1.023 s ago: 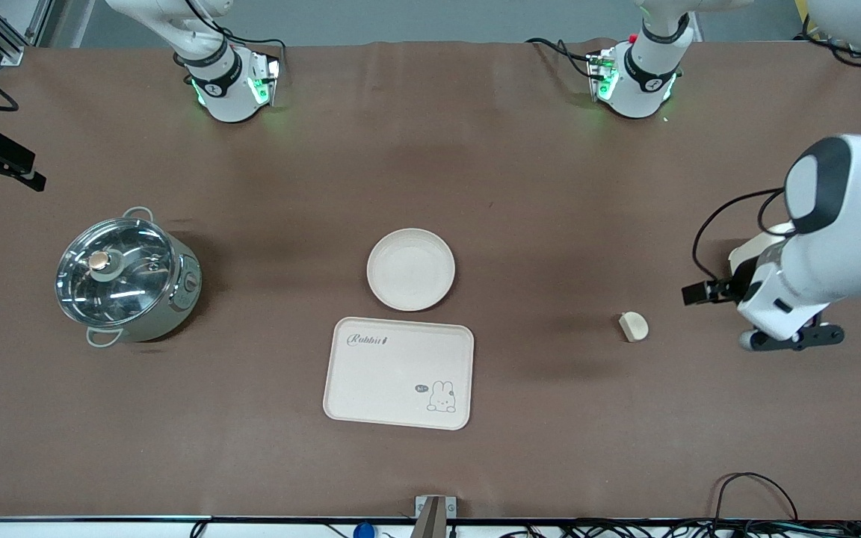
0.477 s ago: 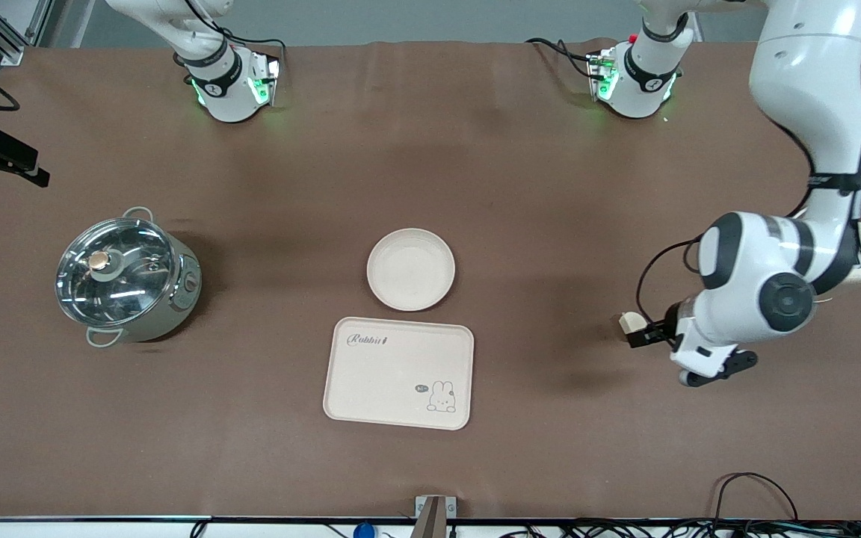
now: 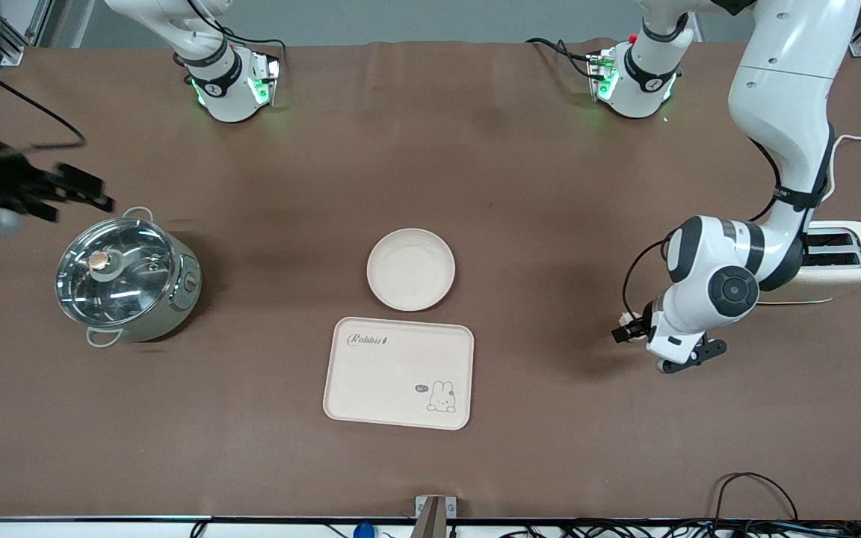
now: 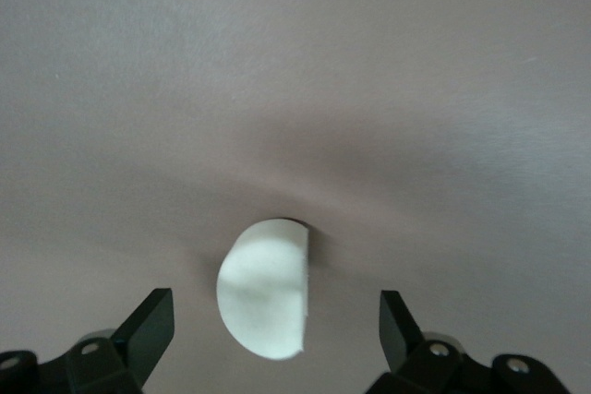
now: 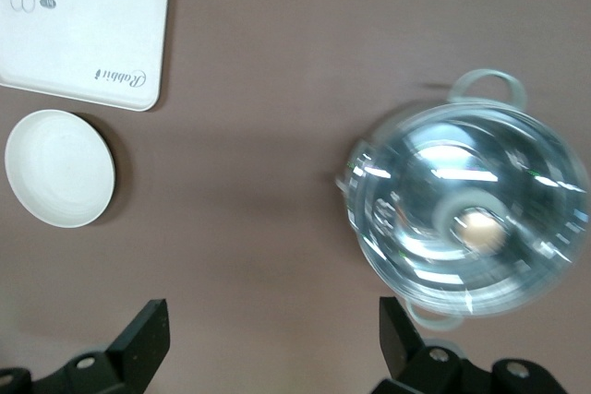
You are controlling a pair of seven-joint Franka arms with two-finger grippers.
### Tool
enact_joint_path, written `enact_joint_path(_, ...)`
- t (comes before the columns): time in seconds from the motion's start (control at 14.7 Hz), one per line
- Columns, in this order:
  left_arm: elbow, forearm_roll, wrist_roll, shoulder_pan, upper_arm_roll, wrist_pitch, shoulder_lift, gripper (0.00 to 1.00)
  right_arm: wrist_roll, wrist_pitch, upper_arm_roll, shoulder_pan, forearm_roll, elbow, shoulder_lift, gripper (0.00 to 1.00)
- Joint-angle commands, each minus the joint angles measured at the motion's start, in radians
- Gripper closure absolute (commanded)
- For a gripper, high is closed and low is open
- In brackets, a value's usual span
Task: Place bun in plate and plate on tray
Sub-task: 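Grasp the bun with the left gripper while the right gripper reaches out, then carry the bun onto the white plate while the right gripper nears it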
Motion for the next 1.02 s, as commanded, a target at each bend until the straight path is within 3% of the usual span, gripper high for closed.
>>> enact_joint_path(0.0, -0.050, 0.021, -0.012, 0.007, 0.001, 0.063, -0.003, 0.12, 0.010, 0.120, -0.003, 0.068, 0.079, -0.093, 0.041, 0.00)
enact_joint_path(0.41, -0.041, 0.021, -0.014, 0.009, 0.001, 0.066, 0.010, 0.56, 0.004, 0.330, -0.002, 0.114, 0.312, -0.306, 0.081, 0.00)
enact_joint_path(0.68, -0.024, 0.018, -0.141, -0.023, -0.016, 0.062, 0.002, 0.60, -0.022, 0.433, -0.002, 0.171, 0.432, -0.424, 0.094, 0.00)
enact_joint_path(0.82, -0.007, 0.017, -0.275, -0.083, -0.033, 0.055, -0.006, 0.61, -0.058, 0.475, 0.000, 0.197, 0.485, -0.478, 0.095, 0.00)
enact_joint_path(0.95, 0.023, 0.017, -0.442, -0.175, -0.036, 0.052, -0.009, 0.61, -0.139, 0.539, -0.002, 0.225, 0.606, -0.539, 0.103, 0.00)
